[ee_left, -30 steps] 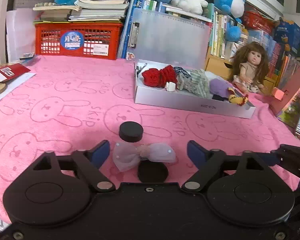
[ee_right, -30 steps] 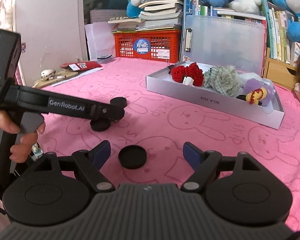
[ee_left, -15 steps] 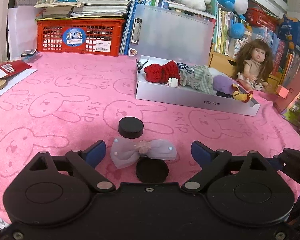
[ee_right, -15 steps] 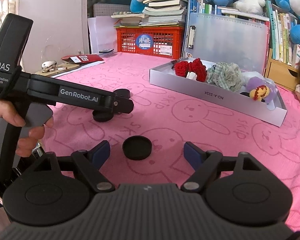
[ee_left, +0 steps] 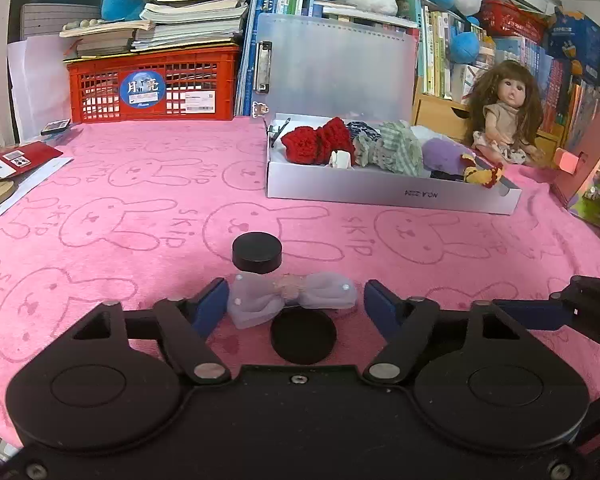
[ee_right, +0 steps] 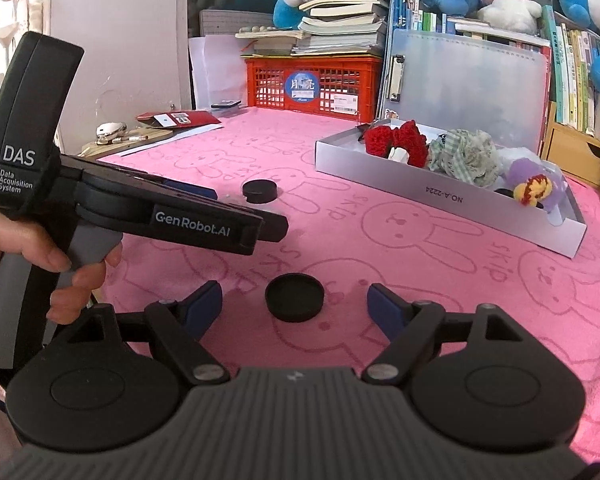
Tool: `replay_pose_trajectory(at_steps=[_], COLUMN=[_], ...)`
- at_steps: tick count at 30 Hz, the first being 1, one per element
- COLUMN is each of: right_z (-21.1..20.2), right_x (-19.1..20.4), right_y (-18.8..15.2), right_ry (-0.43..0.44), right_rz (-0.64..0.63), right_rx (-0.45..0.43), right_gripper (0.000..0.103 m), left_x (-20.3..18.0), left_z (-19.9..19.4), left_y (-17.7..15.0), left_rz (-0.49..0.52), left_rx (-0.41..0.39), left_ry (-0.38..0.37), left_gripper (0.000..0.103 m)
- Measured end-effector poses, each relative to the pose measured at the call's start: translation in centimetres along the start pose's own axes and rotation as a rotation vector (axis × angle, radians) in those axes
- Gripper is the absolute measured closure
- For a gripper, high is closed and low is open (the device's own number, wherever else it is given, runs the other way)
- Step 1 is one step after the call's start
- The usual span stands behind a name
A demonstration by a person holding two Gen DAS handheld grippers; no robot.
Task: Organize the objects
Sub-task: 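Move the left tool to the clear bow bottle while right tool approaches a black lid, then grasp the clear bow bottle with left tool while right tool grasps the black lid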
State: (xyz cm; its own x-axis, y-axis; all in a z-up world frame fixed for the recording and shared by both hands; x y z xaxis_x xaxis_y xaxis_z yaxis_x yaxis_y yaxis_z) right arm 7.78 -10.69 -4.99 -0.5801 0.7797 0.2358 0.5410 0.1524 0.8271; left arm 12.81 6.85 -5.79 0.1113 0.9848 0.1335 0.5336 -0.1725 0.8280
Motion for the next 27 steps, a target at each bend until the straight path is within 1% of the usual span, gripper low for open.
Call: replay_pose_trajectory(at_steps=[2,6,8,10,11,12,14,15,20,27], right_z=[0.0,-0.2,-0.2,-0.3,-0.4,-0.4,-0.4,-0.5,-0.6,-0.8], right_x=[0.0,0.1,0.3,0.4,0.5,0.6,0.6,0.6,0.4,-0.4], right_y=[0.0,-0.1,-0.1,-0.2,-0.2,-0.2,-0.2,-0.2,-0.1,0.6], right_ry=[0.001,0.006,0.012,0.020,0.021,0.021,0.019,0.019,0.018,-0.003], right_rz=[0.002,0.002,0.000,-0.003,-0.004,-0.006,-0.010,-0.009,0.003,0.018], right_rx=[-0.002,-0.005,-0.006,-0.009,-0.011,-0.010,-0.014,-0.016,-0.027,-0.051], right_gripper=[0.019,0.026,0.030,0.042,0.045,0.053,0.060,0.066,0.066,0.066], left_x=[0.1,-0.5,-0.8,-0.9,-0.8,-0.8,-0.6,-0.5,-0.2,-0.5], left_z=[0.0,-0.4,-0.5,-0.7,-0.8,-0.9,-1.1,-1.1,-1.3,-1.5], left_y=[0.0,0.0,0.1,0.3,0.4,0.5,0.6,0.7,0.8,1.3], left_rz=[0.005,0.047,0.066,0.069,0.066,0.060,0.050,0.043,0.028,0.025], left_rx=[-0.002,-0.018,-0.025,-0.034,-0.040,-0.045,-0.052,-0.055,-0.058,-0.071], left_ry=[0.008,0.013,0.022,0.024,0.022,0.022,0.019,0.016,0.015,-0.008], left_gripper=[0.039,0.054,0.058,0.062,0.066,0.069,0.073,0.077,0.079,0.083])
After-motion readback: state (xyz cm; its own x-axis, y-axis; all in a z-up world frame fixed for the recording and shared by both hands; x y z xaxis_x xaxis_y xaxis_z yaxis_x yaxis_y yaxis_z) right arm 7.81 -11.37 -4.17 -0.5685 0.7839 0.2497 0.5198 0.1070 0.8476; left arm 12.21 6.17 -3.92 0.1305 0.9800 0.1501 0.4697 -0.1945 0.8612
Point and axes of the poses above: each gripper's, at about its wrist camera, not at the fingertips, and z roughly the way its jaws point, x to its left, y to its top, the point moved 10 cm from there along z, roughly the way its jaws point, and after that the axes turned 15 degrees about z, right-handed, at the moved point
